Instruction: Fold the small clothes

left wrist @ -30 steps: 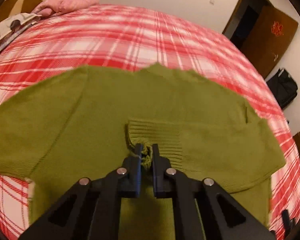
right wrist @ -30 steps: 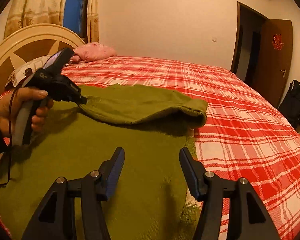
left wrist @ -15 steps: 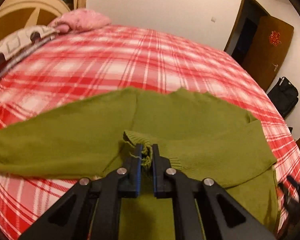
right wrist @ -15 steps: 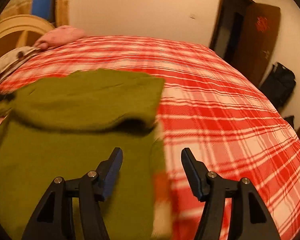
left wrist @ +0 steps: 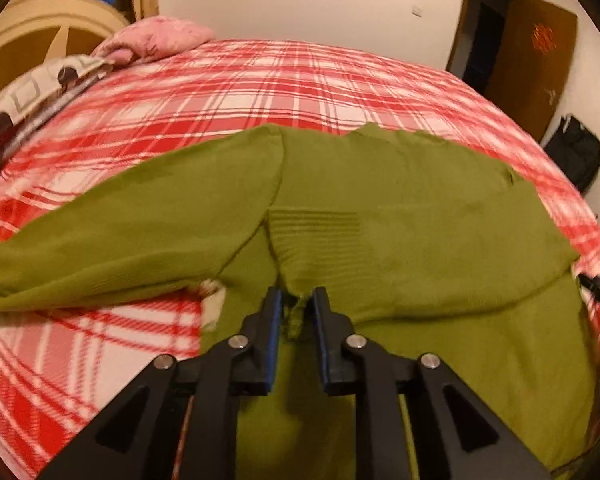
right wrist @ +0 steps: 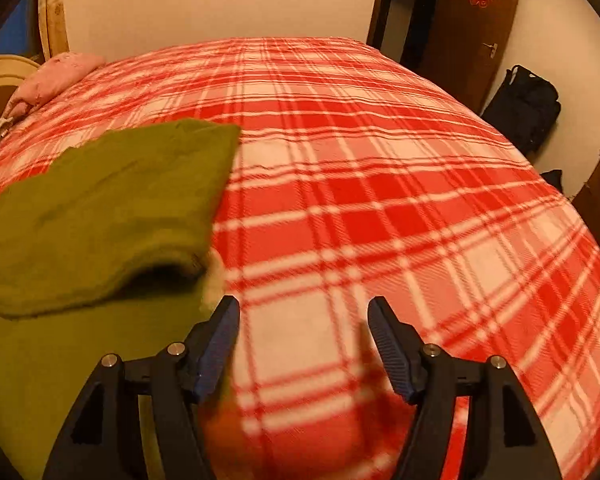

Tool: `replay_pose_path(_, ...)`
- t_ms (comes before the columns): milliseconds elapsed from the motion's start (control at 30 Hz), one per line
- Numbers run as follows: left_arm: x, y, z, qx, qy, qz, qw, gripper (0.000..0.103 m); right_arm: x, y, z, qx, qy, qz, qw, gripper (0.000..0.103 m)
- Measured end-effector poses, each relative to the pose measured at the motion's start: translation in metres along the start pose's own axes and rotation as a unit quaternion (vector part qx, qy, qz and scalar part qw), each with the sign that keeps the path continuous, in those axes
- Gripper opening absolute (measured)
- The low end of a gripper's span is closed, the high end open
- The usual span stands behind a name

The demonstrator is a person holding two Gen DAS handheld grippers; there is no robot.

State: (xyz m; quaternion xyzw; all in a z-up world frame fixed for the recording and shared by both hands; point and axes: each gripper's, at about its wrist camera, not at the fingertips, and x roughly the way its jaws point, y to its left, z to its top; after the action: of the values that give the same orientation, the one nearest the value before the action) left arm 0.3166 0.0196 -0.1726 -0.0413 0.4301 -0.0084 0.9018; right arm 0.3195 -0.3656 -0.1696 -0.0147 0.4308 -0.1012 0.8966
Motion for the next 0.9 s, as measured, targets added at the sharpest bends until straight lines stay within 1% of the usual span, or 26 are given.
replay_pose_path(67, -0.012, 0.004, -0.001, 0.003, -0.013, -0.001, 0.9999, 0.028, -0.012, 0.000, 0.004, 0.003, -0.019, 0.014, 1.000, 0.067)
replay_pose_path(133, -0.018, 0.005, 0.006, 0.006, -0.038, 0.018, 0.9991, 0.055, -0.023, 0.010, 0.013, -0.011, -0.028, 0.042, 0.999, 0.067)
replay_pose_path(167, -0.020, 0.006, 0.010, 0.004, -0.050, 0.024, 0.9985, 0.060, -0.028, 0.020, 0.020, -0.022, -0.032, 0.070, 0.997, 0.067)
replay_pose_path(200, -0.021, 0.006, 0.013, 0.000, -0.061, 0.028, 0.9977, 0.065, -0.029, 0.027, 0.024, -0.028, -0.035, 0.085, 0.995, 0.067)
replay_pose_path(233, -0.020, 0.006, 0.019, -0.003, -0.068, 0.034, 0.9971, 0.065, -0.030, 0.037, 0.031, -0.032, -0.037, 0.113, 0.992, 0.067)
replay_pose_path(300, -0.013, 0.006, 0.024, -0.011, -0.063, 0.041, 0.9971, 0.066, -0.024, 0.049, 0.039, -0.031, -0.034, 0.146, 0.988, 0.067)
replay_pose_path(367, 0.000, 0.003, 0.025, -0.006, -0.045, 0.042, 0.9981, 0.066, -0.012, 0.063, 0.044, -0.043, -0.030, 0.157, 0.986, 0.067)
replay_pose_path(433, 0.016, -0.002, 0.020, 0.016, -0.018, 0.063, 0.9977, 0.066, 0.003, 0.072, 0.043, -0.056, -0.018, 0.161, 0.985, 0.067)
replay_pose_path(467, 0.021, -0.002, 0.016, 0.020, -0.006, 0.071, 0.9972, 0.066, 0.011, 0.075, 0.040, -0.061, -0.007, 0.159, 0.985, 0.067)
replay_pose_path(533, 0.022, 0.000, 0.012, 0.022, -0.014, 0.069, 0.9973, 0.067, 0.023, 0.076, 0.032, -0.069, 0.010, 0.153, 0.986, 0.067)
replay_pose_path(633, 0.022, 0.000, 0.010, 0.027, -0.013, 0.067, 0.9973, 0.072, 0.024, 0.073, 0.027, -0.087, 0.003, 0.132, 0.987, 0.066)
replay_pose_path(800, 0.018, 0.000, 0.009, 0.027, -0.012, 0.061, 0.9977, 0.072, 0.023, 0.071, 0.028, -0.110, 0.010, 0.117, 0.987, 0.066)
replay_pose_path(833, 0.017, -0.001, 0.009, 0.029, -0.012, 0.061, 0.9976, 0.072, 0.021, 0.070, 0.028, -0.113, 0.008, 0.109, 0.988, 0.066)
replay_pose_path(867, 0.018, -0.002, 0.008, 0.034, -0.006, 0.062, 0.9975, 0.072, 0.018, 0.070, 0.026, -0.119, 0.004, 0.091, 0.989, 0.066)
replay_pose_path(900, 0.019, -0.002, 0.007, 0.036, -0.004, 0.062, 0.9974, 0.073, 0.018, 0.069, 0.024, -0.121, 0.004, 0.085, 0.989, 0.067)
